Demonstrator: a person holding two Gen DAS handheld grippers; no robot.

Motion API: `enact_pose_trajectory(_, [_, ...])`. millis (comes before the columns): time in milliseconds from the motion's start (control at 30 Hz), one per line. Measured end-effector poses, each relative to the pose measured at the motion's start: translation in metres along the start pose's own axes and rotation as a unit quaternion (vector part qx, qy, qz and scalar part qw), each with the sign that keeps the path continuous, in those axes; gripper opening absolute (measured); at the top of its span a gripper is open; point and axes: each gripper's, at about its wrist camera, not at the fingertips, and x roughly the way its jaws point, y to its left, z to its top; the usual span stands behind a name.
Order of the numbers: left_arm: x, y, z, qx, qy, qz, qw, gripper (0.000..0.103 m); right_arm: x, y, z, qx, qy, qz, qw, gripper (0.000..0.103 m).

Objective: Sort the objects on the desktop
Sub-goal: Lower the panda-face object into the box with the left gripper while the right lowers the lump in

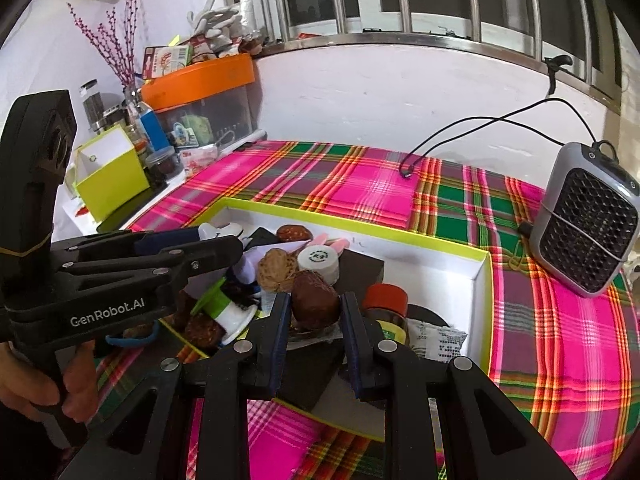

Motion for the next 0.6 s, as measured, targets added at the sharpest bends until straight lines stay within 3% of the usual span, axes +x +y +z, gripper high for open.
enact_pose_trajectory(600, [0.021, 0.006, 0.017, -0.013, 0.005, 0.005, 0.9999, 0.041, 0.01, -0.001, 0.003, -0.005, 0.005, -0.009, 1.0, 0.026])
